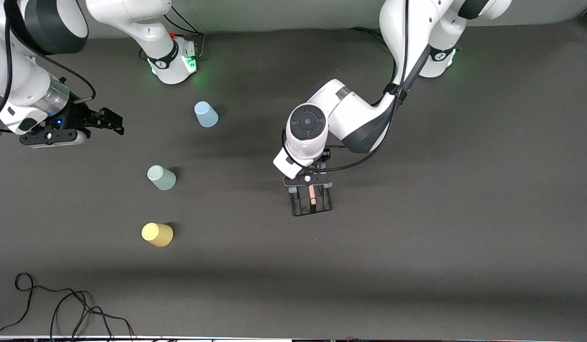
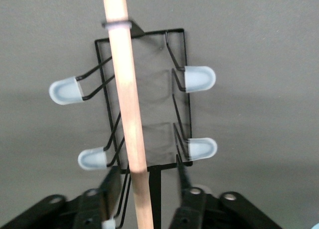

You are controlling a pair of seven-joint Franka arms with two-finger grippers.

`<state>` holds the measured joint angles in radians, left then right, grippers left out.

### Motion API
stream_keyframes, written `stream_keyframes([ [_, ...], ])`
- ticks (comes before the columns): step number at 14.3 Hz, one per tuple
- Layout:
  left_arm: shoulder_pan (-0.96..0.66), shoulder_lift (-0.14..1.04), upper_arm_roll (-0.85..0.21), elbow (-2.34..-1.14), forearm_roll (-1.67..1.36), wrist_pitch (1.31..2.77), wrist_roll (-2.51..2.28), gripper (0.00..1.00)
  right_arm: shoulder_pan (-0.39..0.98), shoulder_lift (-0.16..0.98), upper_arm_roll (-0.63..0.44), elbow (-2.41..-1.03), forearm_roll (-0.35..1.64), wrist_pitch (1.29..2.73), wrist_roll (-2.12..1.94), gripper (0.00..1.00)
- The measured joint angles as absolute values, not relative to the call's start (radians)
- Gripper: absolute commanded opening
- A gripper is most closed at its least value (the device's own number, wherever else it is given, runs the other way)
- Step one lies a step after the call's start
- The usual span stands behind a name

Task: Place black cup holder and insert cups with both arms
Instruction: 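Carry the black rack with the left gripper to the table center, then release the rack with the left gripper while the right gripper reaches the green cup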

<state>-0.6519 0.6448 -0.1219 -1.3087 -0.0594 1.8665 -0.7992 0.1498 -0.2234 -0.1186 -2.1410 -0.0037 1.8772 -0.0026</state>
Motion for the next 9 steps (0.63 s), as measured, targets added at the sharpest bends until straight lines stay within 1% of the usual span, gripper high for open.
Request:
stream_keyframes([
  [2, -0.626, 0.62, -0.105, -1.249, -0.059, 1.739, -0.8, 1.0, 0.15, -0.211, -0.121, -2.201, -0.004, 1.973, -0.004, 1.0],
  [5, -0.497, 0.538, -0.094, -1.15, -0.055, 1.487, -0.695, 1.0, 0.151, -0.147, -0.119, -2.286, -0.004, 2.123, -0.004, 1.0],
  [7, -0.374, 0.469, -0.088, -1.132, -0.041, 1.383, -0.532, 1.0, 0.154, -0.082, -0.117, -2.343, -0.004, 2.258, -0.004, 1.0],
  [9, -0.253, 0.415, -0.085, -1.131, 0.024, 1.323, -0.309, 1.0, 0.165, -0.011, -0.116, -2.412, -0.004, 2.421, -0.004, 1.0],
])
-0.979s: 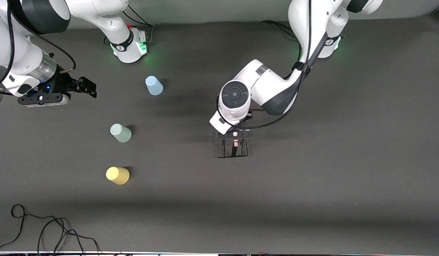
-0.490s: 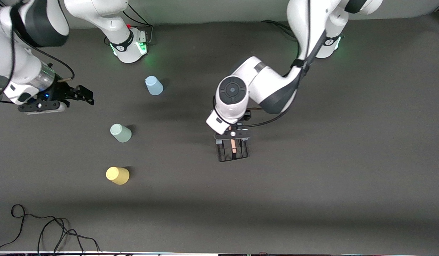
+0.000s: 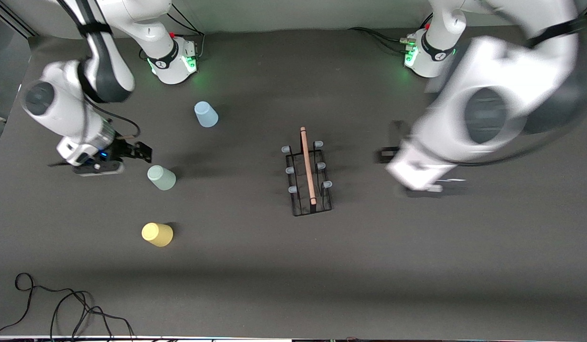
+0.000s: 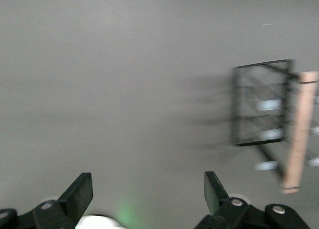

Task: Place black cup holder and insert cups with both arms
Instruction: 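Release the rack with the left gripper while the right gripper reaches the green cup, then grasp the pale green cup with the right gripper and lift it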

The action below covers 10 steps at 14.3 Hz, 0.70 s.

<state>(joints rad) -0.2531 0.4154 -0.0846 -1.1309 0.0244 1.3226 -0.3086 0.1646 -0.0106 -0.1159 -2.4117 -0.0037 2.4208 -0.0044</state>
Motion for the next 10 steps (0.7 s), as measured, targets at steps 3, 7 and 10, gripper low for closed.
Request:
stream_keyframes([
  [3, -0.118, 0.375, -0.083, -1.136, 0.101, 1.292, -0.041, 1.0, 0.17, 0.097, -0.115, -2.466, -0.004, 2.579, -0.004, 1.0],
  [7, 0.012, 0.287, -0.084, -1.28, 0.103, 1.405, 0.115, 0.99, 0.17, 0.191, -0.116, -2.472, -0.004, 2.669, -0.004, 0.52],
  [10, 0.022, 0.158, -0.09, -1.537, 0.096, 1.614, 0.125, 0.99, 0.17, 0.202, -0.116, -2.468, -0.004, 2.673, -0.004, 0.13],
])
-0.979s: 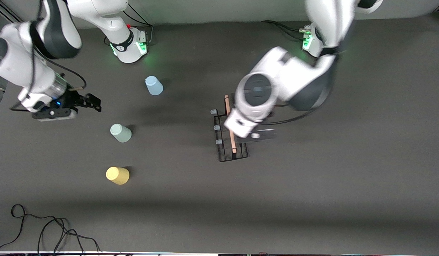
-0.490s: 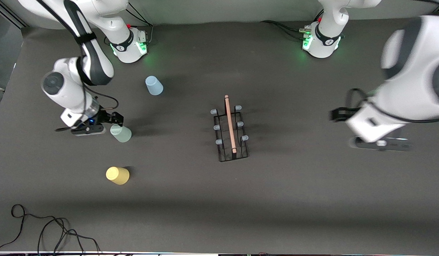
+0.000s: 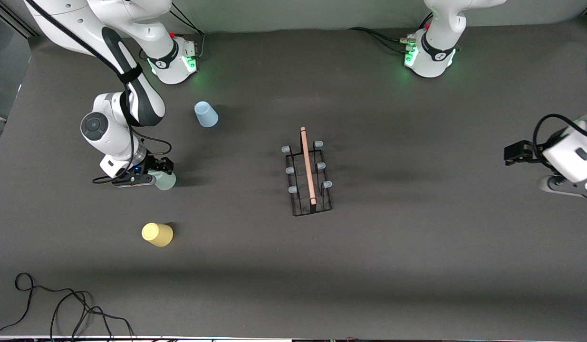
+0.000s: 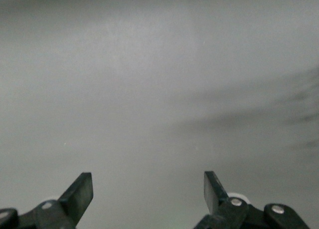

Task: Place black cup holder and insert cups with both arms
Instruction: 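Grasp the pale green cup with the right gripper and lift it, then move the green cup to the rack and set it in a slot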

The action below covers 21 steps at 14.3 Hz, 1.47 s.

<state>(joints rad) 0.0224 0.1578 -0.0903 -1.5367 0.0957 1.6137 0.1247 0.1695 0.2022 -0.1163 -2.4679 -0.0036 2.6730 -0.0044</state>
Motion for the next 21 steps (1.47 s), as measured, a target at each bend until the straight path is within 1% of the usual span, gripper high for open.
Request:
stream_keyframes([
  [1, 0.022, 0.119, -0.097, -1.603, 0.089, 1.65, 0.124, 0.99, 0.17, 0.2, -0.116, -2.464, -0.004, 2.67, -0.004, 0.13],
  [2, 0.021, 0.088, -0.102, -1.641, 0.083, 1.66, 0.124, 1.0, 0.17, 0.199, -0.117, -2.457, -0.004, 2.663, -0.004, 0.13],
  [4, 0.02, 0.053, -0.108, -1.659, 0.08, 1.645, 0.124, 1.0, 0.17, 0.188, -0.117, -2.428, -0.004, 2.621, -0.004, 0.13],
  [5, 0.019, 0.045, -0.108, -1.656, 0.08, 1.632, 0.124, 1.0, 0.17, 0.169, -0.117, -2.399, -0.004, 2.564, -0.004, 0.13],
  [6, 0.02, 0.039, -0.108, -1.655, 0.08, 1.621, 0.124, 1.0, 0.17, 0.139, -0.117, -2.361, -0.004, 2.479, -0.004, 0.13],
  [8, 0.021, 0.038, -0.105, -1.655, 0.08, 1.614, 0.124, 1.0, 0.171, 0.055, -0.116, -2.259, -0.004, 2.253, -0.005, 0.13],
  [9, 0.021, 0.038, -0.103, -1.655, 0.08, 1.608, 0.124, 1.0, 0.171, 0.011, -0.115, -2.187, -0.004, 2.119, -0.005, 0.13],
  [10, 0.021, 0.038, -0.102, -1.655, 0.08, 1.605, 0.124, 1.0, 0.172, -0.019, -0.112, -2.123, -0.004, 2.018, -0.005, 0.13],
  [12, 0.021, 0.038, -0.1, -1.655, 0.08, 1.605, 0.124, 1.0, 0.201, -0.041, -0.109, -2.013, -0.001, 1.874, 0.009, 0.13],
  [14, 0.022, 0.038, -0.098, -1.656, 0.08, 1.604, 0.123, 1.0, 0.274, -0.037, -0.107, -1.956, 0.001, 1.823, 0.116, 0.11],
  [16, 0.023, 0.038, -0.097, -1.657, 0.08, 1.603, 0.123, 1.0, 0.388, -0.022, -0.103, -1.918, 0.003, 1.821, 0.349, 0.09],
  [17, 0.023, 0.038, -0.097, -1.657, 0.08, 1.603, 0.123, 1.0, 0.453, -0.01, -0.101, -1.897, 0.009, 1.821, 0.481, 0.03],
  [19, 0.023, 0.038, -0.098, -1.657, 0.08, 1.603, 0.123, 1.0, 0.581, 0.028, -0.099, -1.847, 0.073, 1.821, 0.759, 0.02],
  [21, 0.023, 0.038, -0.098, -1.657, 0.08, 1.603, 0.123, 1.0, 0.667, 0.089, -0.098, -1.779, 0.136, 1.822, 1.033, 0.0],
])
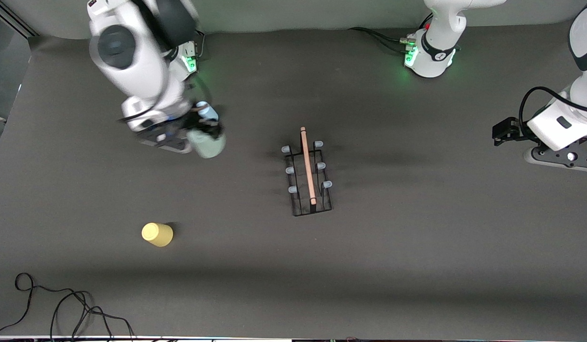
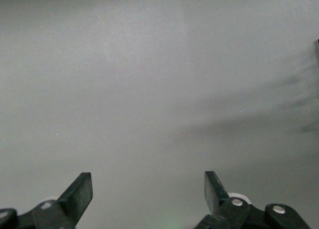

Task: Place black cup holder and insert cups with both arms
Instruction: 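Move the green cup to the rack and set it in a slot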

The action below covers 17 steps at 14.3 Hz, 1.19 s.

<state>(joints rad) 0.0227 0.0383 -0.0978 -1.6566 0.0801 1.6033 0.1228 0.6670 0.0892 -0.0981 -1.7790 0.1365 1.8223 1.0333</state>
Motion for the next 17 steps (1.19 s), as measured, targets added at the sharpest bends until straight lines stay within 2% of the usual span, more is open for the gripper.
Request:
stream_keyframes([
  [4, 0.023, 0.038, -0.099, -1.656, 0.08, 1.604, 0.123, 1.0, 0.792, 0.249, -0.097, -1.631, 0.154, 1.838, 1.533, 0.0],
  [6, 0.023, 0.038, -0.099, -1.656, 0.08, 1.604, 0.123, 1.0, 0.849, 0.318, -0.096, -1.591, 0.154, 1.859, 1.657, 0.0],
  [10, 0.023, 0.038, -0.099, -1.656, 0.08, 1.604, 0.123, 1.0, 0.867, 0.37, -0.103, -1.581, 0.154, 1.875, 1.689, 0.0],
  [17, 0.02, 0.038, -0.107, -1.656, 0.079, 1.604, 0.123, 1.0, 0.871, 0.442, -0.108, -1.632, 0.154, 2.016, 1.689, 0.0],
])
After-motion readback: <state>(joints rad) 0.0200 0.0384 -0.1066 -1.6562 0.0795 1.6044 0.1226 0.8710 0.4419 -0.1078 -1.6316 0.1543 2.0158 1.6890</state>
